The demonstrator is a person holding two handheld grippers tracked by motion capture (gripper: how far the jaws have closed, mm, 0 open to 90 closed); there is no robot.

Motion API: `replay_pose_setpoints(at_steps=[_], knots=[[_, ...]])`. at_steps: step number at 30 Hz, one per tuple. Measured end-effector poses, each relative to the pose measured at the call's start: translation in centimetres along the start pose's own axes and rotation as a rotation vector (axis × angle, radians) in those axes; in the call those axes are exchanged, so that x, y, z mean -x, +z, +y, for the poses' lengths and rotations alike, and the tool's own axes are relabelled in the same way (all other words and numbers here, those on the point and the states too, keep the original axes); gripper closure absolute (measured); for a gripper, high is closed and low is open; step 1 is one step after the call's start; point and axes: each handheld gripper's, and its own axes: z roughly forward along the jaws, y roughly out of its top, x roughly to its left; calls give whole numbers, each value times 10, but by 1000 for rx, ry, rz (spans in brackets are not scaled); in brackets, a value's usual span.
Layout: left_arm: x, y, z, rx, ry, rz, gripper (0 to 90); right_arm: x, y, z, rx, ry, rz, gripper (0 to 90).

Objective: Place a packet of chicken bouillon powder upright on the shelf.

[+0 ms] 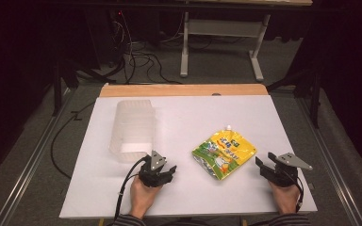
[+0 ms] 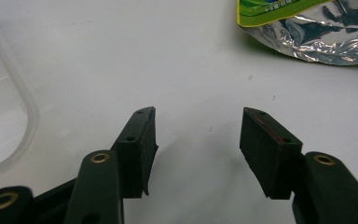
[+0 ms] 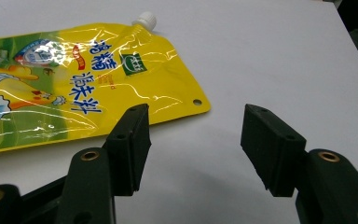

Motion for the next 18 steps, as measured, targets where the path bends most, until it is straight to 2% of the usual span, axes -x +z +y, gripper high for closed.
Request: replay_pose_setpoints(at_steps=[3,10,18], knots=[[1,0,0,-2,6,2,457,1,0,0,0,15,5,421],[2,-1,0,5,23,10,456,0,0,0,4,0,1,408],[1,-1,0,12,10,7,456,2,0,0,0,16,8,397]])
